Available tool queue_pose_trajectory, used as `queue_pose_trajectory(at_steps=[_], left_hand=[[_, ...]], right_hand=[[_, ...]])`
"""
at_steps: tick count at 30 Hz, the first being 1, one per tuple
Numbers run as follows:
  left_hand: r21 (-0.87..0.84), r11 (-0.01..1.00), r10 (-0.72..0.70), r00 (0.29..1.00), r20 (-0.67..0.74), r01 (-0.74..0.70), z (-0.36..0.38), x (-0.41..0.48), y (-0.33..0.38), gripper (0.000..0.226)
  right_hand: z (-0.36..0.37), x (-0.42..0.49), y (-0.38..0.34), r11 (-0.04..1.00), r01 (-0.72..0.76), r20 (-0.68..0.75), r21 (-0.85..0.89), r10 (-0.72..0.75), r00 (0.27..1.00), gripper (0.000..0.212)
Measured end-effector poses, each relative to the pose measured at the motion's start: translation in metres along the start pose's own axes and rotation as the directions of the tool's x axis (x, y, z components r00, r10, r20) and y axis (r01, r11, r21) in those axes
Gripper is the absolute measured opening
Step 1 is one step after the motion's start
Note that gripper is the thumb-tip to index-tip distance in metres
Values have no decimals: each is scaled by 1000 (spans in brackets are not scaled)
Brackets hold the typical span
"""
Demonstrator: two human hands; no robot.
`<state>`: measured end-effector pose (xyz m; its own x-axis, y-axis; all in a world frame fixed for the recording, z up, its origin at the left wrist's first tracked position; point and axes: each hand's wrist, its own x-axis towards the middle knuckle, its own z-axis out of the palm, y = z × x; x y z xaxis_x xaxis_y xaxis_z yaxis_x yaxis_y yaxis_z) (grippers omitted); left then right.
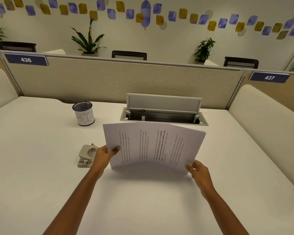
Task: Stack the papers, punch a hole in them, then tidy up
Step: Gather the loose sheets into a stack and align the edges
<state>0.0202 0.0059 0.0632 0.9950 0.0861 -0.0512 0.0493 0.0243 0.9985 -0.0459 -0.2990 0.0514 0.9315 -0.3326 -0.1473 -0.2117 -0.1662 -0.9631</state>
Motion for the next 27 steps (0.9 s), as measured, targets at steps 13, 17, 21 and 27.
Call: queue_pose_trajectory(at_steps=[13, 17, 21, 27], left_hand=[[-277, 958, -105, 992, -75, 80, 59, -26, -1, 29], [-415, 895, -169, 985, 20, 162, 77, -37, -3, 30], [-465, 860, -178, 978, 110, 209, 73, -34, -6, 27], [-444, 888, -142, 990, -16, 120, 33, -12, 4, 32]], right_hand=[[47, -24, 1, 829, -277, 179, 486, 215, 960, 41], [55, -24, -9, 815, -186, 117, 549, 146, 982, 9], [48, -17, -19, 888, -30, -34, 459, 52, 998, 15], [24, -5, -22, 935, 94, -75, 343, -72, 995, 17]])
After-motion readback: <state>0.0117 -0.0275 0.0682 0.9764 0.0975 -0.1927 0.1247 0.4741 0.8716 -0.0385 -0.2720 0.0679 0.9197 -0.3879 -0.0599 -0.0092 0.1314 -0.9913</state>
